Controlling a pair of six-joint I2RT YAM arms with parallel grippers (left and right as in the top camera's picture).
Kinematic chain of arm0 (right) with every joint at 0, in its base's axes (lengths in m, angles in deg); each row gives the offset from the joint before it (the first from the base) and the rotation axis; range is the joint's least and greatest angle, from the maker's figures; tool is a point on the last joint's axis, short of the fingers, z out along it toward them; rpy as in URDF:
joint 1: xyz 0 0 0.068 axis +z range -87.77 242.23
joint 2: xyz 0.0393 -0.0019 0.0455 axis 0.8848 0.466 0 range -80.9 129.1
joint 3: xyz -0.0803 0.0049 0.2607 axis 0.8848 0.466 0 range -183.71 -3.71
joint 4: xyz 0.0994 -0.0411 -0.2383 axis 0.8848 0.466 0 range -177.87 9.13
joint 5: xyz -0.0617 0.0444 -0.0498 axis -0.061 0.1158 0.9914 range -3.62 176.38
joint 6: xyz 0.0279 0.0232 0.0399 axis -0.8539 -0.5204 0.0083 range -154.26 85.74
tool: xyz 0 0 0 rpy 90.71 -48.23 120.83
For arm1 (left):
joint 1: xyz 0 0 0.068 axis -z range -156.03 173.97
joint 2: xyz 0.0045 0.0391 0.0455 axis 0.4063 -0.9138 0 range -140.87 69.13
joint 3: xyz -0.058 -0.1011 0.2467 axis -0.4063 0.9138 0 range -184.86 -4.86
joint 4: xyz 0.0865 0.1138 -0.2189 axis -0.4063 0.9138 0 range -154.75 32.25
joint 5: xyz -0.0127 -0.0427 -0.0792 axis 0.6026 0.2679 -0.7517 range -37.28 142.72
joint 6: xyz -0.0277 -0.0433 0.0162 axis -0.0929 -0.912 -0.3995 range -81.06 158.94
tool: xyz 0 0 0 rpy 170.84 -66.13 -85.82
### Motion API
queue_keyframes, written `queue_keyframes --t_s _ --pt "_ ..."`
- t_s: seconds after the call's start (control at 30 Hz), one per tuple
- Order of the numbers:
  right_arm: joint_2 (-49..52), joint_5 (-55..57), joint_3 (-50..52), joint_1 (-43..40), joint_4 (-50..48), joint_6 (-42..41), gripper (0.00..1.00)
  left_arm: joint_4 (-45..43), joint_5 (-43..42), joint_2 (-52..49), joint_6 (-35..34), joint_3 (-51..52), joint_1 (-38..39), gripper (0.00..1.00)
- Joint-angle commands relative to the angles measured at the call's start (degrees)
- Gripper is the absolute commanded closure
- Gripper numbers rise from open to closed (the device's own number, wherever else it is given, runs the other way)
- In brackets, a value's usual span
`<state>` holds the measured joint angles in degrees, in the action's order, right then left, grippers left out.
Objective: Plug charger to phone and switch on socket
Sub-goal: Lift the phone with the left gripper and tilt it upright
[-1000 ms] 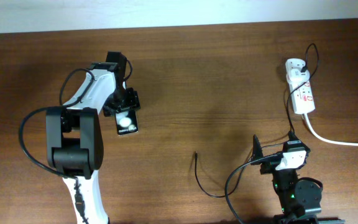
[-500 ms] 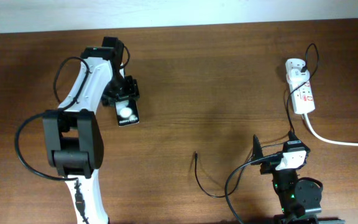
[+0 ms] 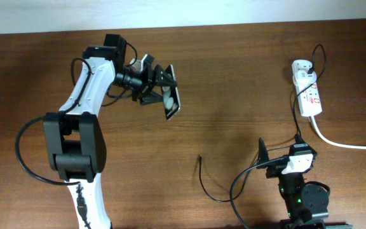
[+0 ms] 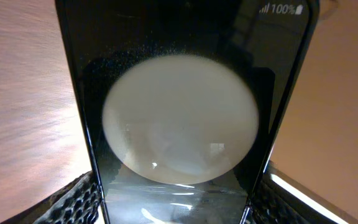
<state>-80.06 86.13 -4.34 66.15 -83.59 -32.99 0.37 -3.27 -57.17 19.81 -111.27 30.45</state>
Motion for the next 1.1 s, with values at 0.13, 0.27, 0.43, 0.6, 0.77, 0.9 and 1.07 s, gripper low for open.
queue_keyframes --t_s 0.13,0.27,0.43,0.6,0.77,0.9,1.07 --pt "-0.4 -0.3 0.3 0.6 0.3 -0.2 0.01 -0.1 -20.5 -0.3 -15.5 -1.6 0.0 1.00" --pt "-0.4 -0.3 0.3 0.6 0.3 -0.2 0.02 0.1 -27.6 -0.3 -23.8 -1.6 -0.2 1.00" --pt "-0.4 -0.3 0.3 0.6 0.3 -0.2 0.01 0.1 -31.4 -0.3 -29.7 -1.6 -0.2 1.00" --pt "-0.4 -0.3 0.3 0.6 0.3 -0.2 0.01 0.1 -34.2 -0.3 -31.9 -1.6 -0.2 1.00" --pt "-0.4 -0.3 0.3 0.6 0.3 -0.2 0.01 0.1 -34.1 -0.3 -31.9 -1.6 -0.1 1.00" --pt "-0.4 -0.4 0.3 0.6 0.3 -0.2 0.01 0.1 -34.1 -0.3 -31.8 -1.6 -0.1 1.00" --pt "-0.4 -0.3 0.3 0.6 0.3 -0.2 0.01 0.1 -34.1 -0.3 -31.8 -1.6 -0.2 1.00"
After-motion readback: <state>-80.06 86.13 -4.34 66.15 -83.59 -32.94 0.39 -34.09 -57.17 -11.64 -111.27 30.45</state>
